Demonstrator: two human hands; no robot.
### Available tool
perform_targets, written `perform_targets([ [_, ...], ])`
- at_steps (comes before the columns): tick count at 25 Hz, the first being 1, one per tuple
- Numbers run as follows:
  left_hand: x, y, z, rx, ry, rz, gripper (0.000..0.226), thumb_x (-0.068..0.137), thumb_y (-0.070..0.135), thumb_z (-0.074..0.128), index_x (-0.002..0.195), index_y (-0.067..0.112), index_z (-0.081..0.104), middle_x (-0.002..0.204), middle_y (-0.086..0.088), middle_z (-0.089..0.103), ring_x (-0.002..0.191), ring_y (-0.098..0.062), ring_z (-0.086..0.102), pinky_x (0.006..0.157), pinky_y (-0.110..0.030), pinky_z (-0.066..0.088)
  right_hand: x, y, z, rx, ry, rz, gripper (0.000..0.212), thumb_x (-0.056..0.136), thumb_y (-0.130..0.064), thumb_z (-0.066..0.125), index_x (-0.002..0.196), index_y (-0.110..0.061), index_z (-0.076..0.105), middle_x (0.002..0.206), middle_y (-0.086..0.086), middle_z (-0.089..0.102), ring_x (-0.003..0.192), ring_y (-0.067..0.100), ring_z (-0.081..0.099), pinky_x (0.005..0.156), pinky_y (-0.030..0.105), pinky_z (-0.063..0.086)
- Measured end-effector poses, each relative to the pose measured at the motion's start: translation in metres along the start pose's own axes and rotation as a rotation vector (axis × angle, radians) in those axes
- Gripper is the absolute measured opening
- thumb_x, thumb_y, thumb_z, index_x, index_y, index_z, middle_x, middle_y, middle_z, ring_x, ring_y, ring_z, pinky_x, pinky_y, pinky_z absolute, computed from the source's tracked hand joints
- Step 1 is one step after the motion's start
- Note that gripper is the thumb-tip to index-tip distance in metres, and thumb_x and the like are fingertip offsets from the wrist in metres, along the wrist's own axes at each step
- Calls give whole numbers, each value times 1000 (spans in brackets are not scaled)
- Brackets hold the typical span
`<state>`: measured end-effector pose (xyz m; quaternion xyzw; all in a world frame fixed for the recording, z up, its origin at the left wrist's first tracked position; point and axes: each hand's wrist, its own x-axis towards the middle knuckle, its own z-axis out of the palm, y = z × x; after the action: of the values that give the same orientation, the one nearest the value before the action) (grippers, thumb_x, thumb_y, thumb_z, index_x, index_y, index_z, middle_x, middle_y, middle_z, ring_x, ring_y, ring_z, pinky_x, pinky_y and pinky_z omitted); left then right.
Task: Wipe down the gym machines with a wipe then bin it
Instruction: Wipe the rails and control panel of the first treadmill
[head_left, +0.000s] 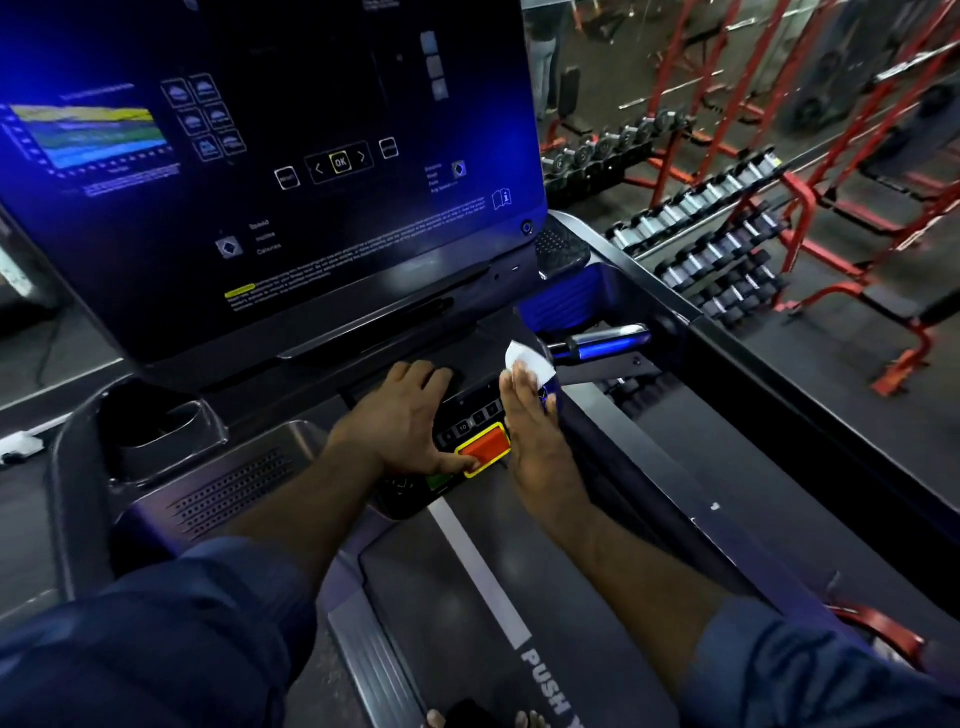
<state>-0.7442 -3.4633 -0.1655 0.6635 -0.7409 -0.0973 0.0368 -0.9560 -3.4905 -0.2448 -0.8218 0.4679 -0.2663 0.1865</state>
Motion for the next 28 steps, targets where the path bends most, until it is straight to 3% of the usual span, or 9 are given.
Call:
perform_targets([
  [3,-1,-1,-1,-22,-6,-3,122,58,95,67,152,25,33,148,1,40,137,-22,32,115,-45,42,-47,1,-10,114,-174,-11,71,97,3,37,164,-13,19,172,0,11,160,12,3,130,43,2],
  [6,1,-8,2,-88,-1,-14,120,60,95,64,153,23,36,148,1,42,137,-21,33,115,-44,42,-15,-1,-18,257,-45,120,51,114,-27,22,163,-11,24,171,5,17,157,7,10,127,21,6],
  [7,1,-8,3,-110,16,-16,118,62,94,65,152,23,38,147,1,42,136,-21,34,116,-43,42,7,-3,-18,266,17,209,51,115,-25,27,163,-9,23,171,6,17,156,9,13,125,19,10],
  [9,4,-13,4,-154,54,-10,112,65,90,67,150,22,41,144,0,44,134,-21,35,116,-40,40,20,-4,-2,147,68,233,55,112,-18,32,165,-14,17,173,1,14,158,13,16,129,37,17],
  [11,3,-12,3,-167,69,5,111,65,90,66,148,20,43,141,-1,45,131,-22,37,115,-41,41,-3,-4,5,203,-25,217,54,112,-22,32,165,-23,22,172,-5,22,157,15,22,129,49,19],
  [13,2,-11,2,-160,52,6,113,64,91,62,148,18,42,141,-1,43,131,-22,37,114,-43,43,-32,-1,-1,208,-41,126,64,106,0,36,165,-17,20,172,-2,21,158,16,21,128,54,16],
  [18,3,-10,0,-146,40,16,103,69,84,67,145,18,42,141,-1,42,131,-23,36,110,-43,45,12,-22,-1,248,142,355,70,105,7,36,166,-16,11,173,-2,13,159,17,15,128,25,7],
  [22,2,-10,1,-161,65,14,98,71,79,70,143,17,46,140,-3,45,130,-25,39,109,-44,47,-54,-21,-1,133,-48,36,71,99,12,36,165,-10,17,174,-4,8,160,17,9,130,33,8],
  [28,5,-6,-4,-118,15,-20,103,76,77,71,152,16,38,148,-3,40,137,-22,33,112,-41,42,-9,2,-2,256,-34,260,64,108,0,31,165,-18,9,173,-4,1,160,13,0,131,40,3],
])
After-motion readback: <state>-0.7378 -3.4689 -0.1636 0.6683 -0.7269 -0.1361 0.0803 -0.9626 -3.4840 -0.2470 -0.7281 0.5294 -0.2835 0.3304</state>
